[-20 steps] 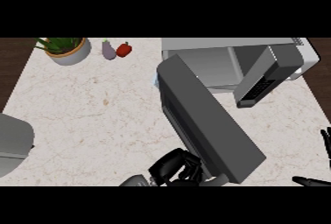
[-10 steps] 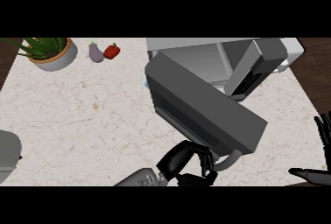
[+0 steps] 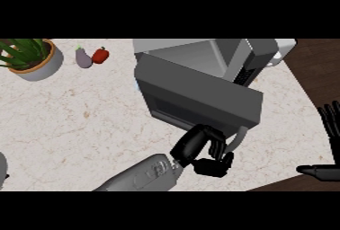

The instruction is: Pick up the milk, place it into the microwave and close the microwave

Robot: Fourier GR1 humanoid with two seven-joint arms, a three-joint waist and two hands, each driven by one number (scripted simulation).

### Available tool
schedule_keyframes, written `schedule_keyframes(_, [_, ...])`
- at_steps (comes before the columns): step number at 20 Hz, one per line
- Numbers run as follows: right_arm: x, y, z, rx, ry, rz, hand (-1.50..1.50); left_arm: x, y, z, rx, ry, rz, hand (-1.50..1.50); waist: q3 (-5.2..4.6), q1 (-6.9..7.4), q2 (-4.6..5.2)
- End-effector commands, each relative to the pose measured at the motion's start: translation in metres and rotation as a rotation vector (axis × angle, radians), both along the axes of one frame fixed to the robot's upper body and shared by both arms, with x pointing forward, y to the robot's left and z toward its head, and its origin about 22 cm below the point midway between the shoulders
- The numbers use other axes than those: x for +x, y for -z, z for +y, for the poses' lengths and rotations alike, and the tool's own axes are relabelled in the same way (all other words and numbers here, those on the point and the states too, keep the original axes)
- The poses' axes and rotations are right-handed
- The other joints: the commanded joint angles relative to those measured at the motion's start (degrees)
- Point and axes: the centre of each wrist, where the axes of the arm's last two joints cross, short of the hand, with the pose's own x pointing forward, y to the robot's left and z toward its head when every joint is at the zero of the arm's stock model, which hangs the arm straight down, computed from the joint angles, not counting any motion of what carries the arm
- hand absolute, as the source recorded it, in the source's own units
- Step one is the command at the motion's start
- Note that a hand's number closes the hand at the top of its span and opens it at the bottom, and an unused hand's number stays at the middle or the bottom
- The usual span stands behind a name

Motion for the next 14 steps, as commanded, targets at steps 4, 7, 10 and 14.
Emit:
schedule_keyframes(4, [0.022, -0.024, 0.007, 0.010, -0.102, -0.079, -1.50, 0.031, -0.037, -0.013, -0.040, -0.063, -0.065, 1.50, 0.17, -3.53, 0.93])
schedule_keyframes(7, [0.028, -0.036, 0.005, 0.012, -0.121, -0.104, -1.50, 0.042, -0.044, -0.014, -0.045, -0.109, -0.076, 1.50, 0.23, -4.90, 1.30])
schedule_keyframes(10, [0.036, -0.045, 0.009, 0.016, -0.166, -0.113, -1.50, 0.050, -0.054, -0.017, -0.049, -0.120, -0.093, 1.50, 0.30, -5.94, 1.85])
schedule_keyframes(14, [0.045, -0.056, 0.012, 0.022, -0.207, -0.126, -1.50, 0.064, -0.070, -0.020, -0.040, -0.150, -0.113, 1.50, 0.47, -7.00, 2.27])
